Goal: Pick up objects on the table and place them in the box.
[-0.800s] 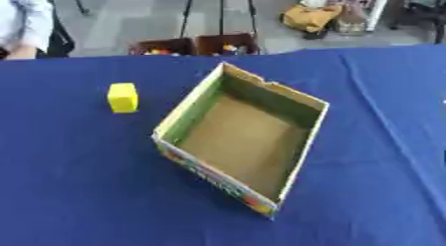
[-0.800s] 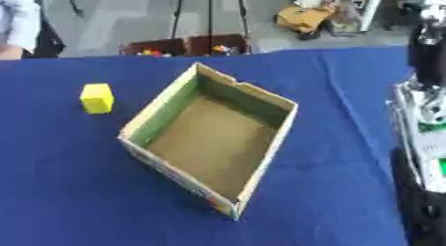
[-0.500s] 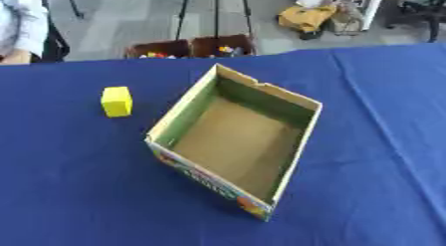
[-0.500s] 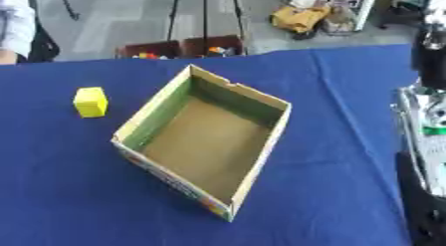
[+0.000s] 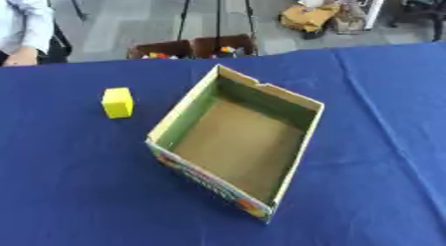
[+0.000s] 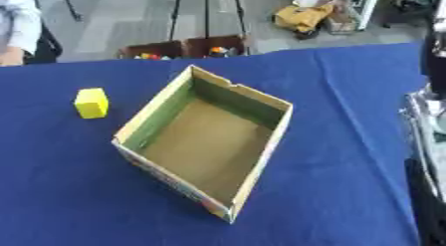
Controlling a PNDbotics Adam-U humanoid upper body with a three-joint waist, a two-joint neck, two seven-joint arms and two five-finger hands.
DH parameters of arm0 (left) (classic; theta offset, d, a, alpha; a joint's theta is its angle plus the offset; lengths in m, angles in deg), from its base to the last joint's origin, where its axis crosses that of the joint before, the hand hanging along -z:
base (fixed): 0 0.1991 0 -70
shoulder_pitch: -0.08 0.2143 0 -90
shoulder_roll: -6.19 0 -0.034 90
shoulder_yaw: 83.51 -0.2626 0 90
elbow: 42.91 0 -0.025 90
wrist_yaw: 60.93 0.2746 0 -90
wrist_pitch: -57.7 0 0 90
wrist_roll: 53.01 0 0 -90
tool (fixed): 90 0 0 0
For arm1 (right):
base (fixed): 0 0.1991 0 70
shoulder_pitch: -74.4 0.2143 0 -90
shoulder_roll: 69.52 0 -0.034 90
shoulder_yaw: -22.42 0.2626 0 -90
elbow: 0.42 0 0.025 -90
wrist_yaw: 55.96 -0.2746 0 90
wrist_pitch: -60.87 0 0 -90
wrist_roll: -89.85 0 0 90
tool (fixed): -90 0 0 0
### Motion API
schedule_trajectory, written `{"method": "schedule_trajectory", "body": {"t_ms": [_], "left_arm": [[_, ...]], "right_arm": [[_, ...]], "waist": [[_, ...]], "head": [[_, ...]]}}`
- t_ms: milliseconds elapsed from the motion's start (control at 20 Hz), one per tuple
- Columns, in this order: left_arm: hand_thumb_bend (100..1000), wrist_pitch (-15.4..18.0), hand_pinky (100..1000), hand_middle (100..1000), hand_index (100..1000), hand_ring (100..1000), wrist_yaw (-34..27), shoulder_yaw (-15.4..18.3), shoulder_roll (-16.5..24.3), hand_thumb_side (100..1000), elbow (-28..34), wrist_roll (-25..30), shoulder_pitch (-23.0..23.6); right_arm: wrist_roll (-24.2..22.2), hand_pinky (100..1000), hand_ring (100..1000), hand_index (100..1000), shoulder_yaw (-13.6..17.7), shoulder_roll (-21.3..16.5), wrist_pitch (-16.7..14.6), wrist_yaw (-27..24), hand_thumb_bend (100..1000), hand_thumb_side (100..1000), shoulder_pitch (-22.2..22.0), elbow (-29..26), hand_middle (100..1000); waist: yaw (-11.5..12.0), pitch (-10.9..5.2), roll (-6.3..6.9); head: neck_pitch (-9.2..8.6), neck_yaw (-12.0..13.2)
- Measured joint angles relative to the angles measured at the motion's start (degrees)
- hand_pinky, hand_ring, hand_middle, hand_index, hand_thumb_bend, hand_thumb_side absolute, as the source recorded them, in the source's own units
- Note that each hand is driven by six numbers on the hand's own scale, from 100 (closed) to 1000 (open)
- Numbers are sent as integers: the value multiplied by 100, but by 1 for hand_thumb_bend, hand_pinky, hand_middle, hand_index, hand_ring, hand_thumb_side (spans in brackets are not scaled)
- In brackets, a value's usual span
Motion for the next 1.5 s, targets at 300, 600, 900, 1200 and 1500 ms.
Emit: {"method": "schedule_trajectory", "body": {"t_ms": [300, 600, 900, 1200, 1500], "left_arm": [[100, 100, 694, 887, 1000, 799, 121, -249, 676, 976, -989, 557, -316], [100, 309, 705, 899, 1000, 812, 203, -542, 996, 1000, -2065, 1036, -877], [100, 575, 718, 921, 1000, 826, 652, -937, 985, 1000, -3203, 1634, -1748], [100, 841, 753, 948, 1000, 857, 1311, -1188, 732, 1000, -4174, 2092, -2468], [100, 1063, 785, 977, 1000, 887, 2076, -1260, 424, 981, -4909, 2341, -2972]], "right_arm": [[-80, 746, 751, 816, -65, -26, 4, -20, 100, 635, 1, 0, 634], [-165, 747, 751, 817, -119, -33, 14, -60, 100, 634, 4, 0, 630], [-265, 748, 751, 817, -176, -37, 12, -132, 100, 637, 39, 0, 626], [-353, 749, 751, 818, -235, -72, -1, -216, 100, 640, 123, 0, 623], [-429, 751, 752, 819, -275, -76, -16, -263, 100, 639, 177, 0, 620]], "waist": [[-95, 0, 48], [-204, 0, 110], [-355, 41, 166], [-495, 109, 207], [-604, 186, 253]], "head": [[0, 159], [0, 266], [0, 397], [-6, 536], [-96, 678]]}}
